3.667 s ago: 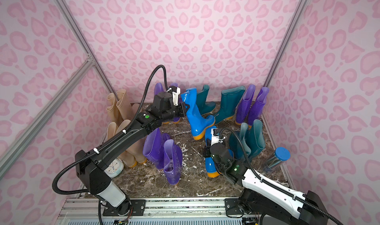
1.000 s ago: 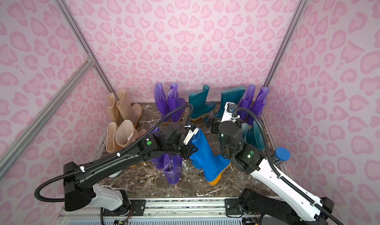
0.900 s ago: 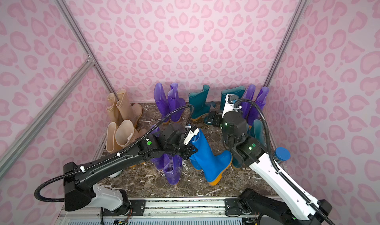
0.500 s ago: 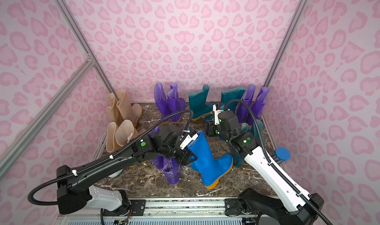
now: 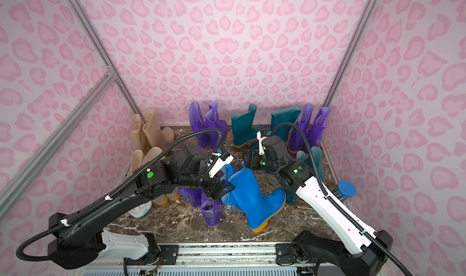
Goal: Match and arrange rain boots in pairs
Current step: Adjust the rain boot at the center of the board.
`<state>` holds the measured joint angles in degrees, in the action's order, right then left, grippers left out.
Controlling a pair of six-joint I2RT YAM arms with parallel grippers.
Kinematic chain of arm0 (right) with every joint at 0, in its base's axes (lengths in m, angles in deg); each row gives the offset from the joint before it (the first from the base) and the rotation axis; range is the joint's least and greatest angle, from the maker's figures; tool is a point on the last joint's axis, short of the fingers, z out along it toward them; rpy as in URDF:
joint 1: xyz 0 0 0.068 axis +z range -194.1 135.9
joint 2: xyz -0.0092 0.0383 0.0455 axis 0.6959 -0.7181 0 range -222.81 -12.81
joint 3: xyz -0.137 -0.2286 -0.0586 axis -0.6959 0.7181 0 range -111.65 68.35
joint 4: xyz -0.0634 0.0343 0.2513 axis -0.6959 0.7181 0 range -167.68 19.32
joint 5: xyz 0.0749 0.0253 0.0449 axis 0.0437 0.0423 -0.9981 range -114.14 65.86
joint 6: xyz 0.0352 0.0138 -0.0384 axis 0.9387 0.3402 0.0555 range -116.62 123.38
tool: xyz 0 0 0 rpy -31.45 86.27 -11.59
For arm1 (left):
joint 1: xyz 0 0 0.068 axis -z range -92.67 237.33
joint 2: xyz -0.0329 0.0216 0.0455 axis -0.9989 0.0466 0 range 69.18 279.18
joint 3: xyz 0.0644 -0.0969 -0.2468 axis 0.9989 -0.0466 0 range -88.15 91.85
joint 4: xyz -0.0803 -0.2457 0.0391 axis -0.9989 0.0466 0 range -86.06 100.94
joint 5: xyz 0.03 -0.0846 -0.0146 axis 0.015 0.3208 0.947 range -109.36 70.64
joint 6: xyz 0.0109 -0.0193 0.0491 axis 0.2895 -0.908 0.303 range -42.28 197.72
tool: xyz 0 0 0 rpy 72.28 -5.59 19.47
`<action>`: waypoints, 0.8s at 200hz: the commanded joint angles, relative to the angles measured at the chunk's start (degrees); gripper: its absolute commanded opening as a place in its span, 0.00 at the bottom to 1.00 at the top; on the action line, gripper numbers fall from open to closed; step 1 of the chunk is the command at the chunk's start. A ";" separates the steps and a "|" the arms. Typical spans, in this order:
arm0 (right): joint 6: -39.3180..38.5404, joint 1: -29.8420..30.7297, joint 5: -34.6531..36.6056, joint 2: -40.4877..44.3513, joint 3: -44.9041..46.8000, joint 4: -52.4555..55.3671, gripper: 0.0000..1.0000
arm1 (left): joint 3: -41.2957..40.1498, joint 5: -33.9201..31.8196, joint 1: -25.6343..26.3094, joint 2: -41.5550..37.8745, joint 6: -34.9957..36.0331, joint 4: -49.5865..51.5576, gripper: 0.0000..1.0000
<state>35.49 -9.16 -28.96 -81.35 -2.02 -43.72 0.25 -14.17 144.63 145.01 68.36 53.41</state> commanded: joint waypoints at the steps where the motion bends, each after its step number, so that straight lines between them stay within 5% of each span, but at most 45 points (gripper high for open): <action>1: -1.79 1.23 2.56 -2.87 -1.19 3.98 0.78 | 1.36 -5.97 -1.74 0.63 2.25 3.24 0.77; 41: -1.77 4.28 8.14 -4.06 -0.39 8.88 0.70 | -0.30 -4.34 -4.03 -0.23 2.82 1.65 0.75; 94: -0.41 3.02 6.90 0.89 1.75 8.53 0.00 | -0.77 -3.88 -4.65 -0.13 3.30 0.65 0.72; 160: -2.91 4.37 6.27 3.52 -5.52 10.05 0.00 | 0.92 -4.21 -4.98 0.97 3.71 0.94 0.68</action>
<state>34.29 -5.69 -23.82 -78.29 -4.25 -32.29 0.03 -18.21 139.84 145.52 71.29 54.96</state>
